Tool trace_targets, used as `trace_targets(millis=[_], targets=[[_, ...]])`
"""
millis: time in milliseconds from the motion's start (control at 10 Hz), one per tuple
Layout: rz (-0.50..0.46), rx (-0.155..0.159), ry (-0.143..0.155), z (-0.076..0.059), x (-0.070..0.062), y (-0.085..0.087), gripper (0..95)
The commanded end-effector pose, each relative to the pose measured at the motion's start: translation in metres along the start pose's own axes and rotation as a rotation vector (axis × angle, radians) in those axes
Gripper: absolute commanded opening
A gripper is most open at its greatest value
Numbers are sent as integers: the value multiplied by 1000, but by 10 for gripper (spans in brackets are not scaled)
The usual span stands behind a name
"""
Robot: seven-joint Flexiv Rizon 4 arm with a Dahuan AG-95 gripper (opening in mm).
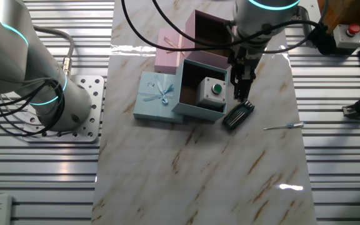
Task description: Move an object from one box to another
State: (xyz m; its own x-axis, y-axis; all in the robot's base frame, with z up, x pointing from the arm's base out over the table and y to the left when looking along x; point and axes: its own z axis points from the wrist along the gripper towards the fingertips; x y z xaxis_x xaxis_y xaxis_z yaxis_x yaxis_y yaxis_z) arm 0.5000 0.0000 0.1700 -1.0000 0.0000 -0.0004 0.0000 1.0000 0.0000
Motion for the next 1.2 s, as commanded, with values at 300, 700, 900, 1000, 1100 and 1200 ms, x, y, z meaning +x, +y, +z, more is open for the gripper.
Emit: trace_targets(millis=[300,700,900,1000,1100,1200], targets=[[53,-8,6,-3,1,1,0],[57,-7,8,-3,1,1,0],[58,-7,8,-3,1,1,0],[59,-8,8,-3,1,1,0],[60,-8,8,-3,1,1,0],[60,-8,8,-3,1,1,0]])
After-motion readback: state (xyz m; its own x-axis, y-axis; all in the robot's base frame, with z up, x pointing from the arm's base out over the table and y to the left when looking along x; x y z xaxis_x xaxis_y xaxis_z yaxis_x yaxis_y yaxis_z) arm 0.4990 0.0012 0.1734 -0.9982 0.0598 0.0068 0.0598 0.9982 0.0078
